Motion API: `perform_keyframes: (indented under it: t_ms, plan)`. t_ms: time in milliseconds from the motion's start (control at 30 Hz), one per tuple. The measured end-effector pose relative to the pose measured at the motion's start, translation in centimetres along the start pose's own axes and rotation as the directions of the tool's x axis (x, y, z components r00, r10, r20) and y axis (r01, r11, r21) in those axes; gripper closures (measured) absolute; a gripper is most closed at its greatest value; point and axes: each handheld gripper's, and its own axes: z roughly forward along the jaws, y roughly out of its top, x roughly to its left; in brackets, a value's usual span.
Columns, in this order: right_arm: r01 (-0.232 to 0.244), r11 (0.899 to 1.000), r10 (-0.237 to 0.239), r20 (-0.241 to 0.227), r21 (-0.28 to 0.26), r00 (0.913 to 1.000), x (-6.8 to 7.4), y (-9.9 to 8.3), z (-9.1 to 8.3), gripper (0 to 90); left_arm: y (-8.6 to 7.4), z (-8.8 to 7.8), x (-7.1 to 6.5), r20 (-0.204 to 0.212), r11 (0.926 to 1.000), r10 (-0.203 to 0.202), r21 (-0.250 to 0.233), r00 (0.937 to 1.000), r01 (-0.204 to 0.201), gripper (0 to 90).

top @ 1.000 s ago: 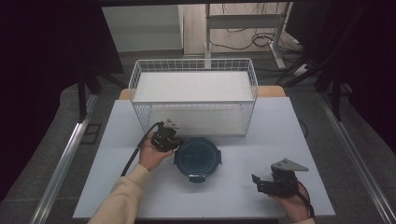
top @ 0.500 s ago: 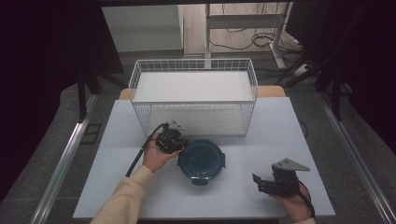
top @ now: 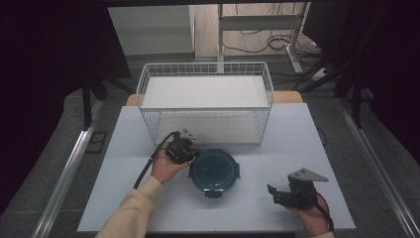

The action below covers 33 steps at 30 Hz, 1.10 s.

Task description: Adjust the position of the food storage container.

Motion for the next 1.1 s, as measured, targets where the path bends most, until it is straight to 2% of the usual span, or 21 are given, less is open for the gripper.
perform_keyframes:
  t_ms: [100,167,233,300,400,467,533,600,700,833,900,1000,1100]
  plan:
    - [-0.006,1.000,0.006,0.000,-0.006,1.0000,-0.1,0.0,-0.1,16.7,0.0,-0.7,0.2,-0.043,0.9997,0.022,0.008,0.9988,-0.022,90.0]
    - [-0.007,1.000,0.007,0.001,-0.006,1.0000,-0.2,0.0,-0.1,16.7,-0.1,-1.7,0.2,-0.033,0.9993,-0.004,-0.037,0.9994,0.003,87.8]
    - [-0.009,1.000,0.009,0.001,-0.009,1.0000,-0.2,0.0,-0.2,16.7,-0.4,-3.2,-0.1,-0.045,0.9964,-0.004,-0.084,0.9990,0.001,86.1]
    - [-0.009,1.000,0.009,0.001,-0.009,1.0000,-0.2,0.1,-0.2,16.7,-0.9,-4.5,-0.7,-0.029,0.9912,-0.013,-0.132,0.9995,0.009,85.7]
    - [-0.011,1.000,0.011,0.001,-0.011,0.9999,-0.2,0.1,-0.2,16.7,-2.2,-6.3,-1.9,-0.023,0.9884,-0.011,-0.152,0.9997,0.007,78.7]
    - [-0.009,1.000,0.009,0.002,-0.010,1.0000,-0.2,0.1,-0.2,16.7,-3.1,-6.9,-2.7,-0.003,0.9847,-0.041,-0.169,0.9992,0.040,71.3]
    - [-0.011,1.000,0.011,0.002,-0.013,0.9999,-0.1,0.1,-0.2,16.7,-3.7,-7.2,-3.0,0.009,0.9842,-0.061,-0.166,0.9981,0.061,59.0]
    - [-0.010,1.000,0.010,0.000,-0.016,0.9999,-0.1,0.1,-0.3,16.7,-4.6,-7.4,-3.3,0.002,0.9844,-0.089,-0.152,0.9960,0.088,47.2]
    - [-0.011,1.000,0.011,0.000,-0.019,0.9999,0.0,0.1,-0.3,16.7,-5.7,-7.6,-3.1,0.029,0.9786,-0.140,-0.149,0.9898,0.142,36.0]
    - [-0.008,1.000,0.008,-0.002,-0.014,1.0000,-0.1,0.1,-0.2,16.7,-7.0,-8.1,-2.6,0.043,0.9748,-0.170,-0.140,0.9846,0.174,29.6]
    - [-0.014,1.000,0.014,-0.002,-0.020,0.9999,-0.2,0.1,-0.3,16.7,-7.7,-8.2,-2.1,0.057,0.9683,-0.198,-0.144,0.9786,0.204,29.7]
    - [-0.016,1.000,0.015,-0.005,-0.025,0.9999,-0.3,0.2,-0.4,16.7,-8.2,-8.1,-1.9,0.067,0.9640,-0.218,-0.141,0.9737,0.225,28.7]
    - [-0.020,0.999,0.019,-0.012,-0.031,0.9997,-0.4,0.2,-0.5,16.7,-8.1,-8.1,-2.0,0.074,0.9652,-0.213,-0.140,0.9743,0.221,27.0]
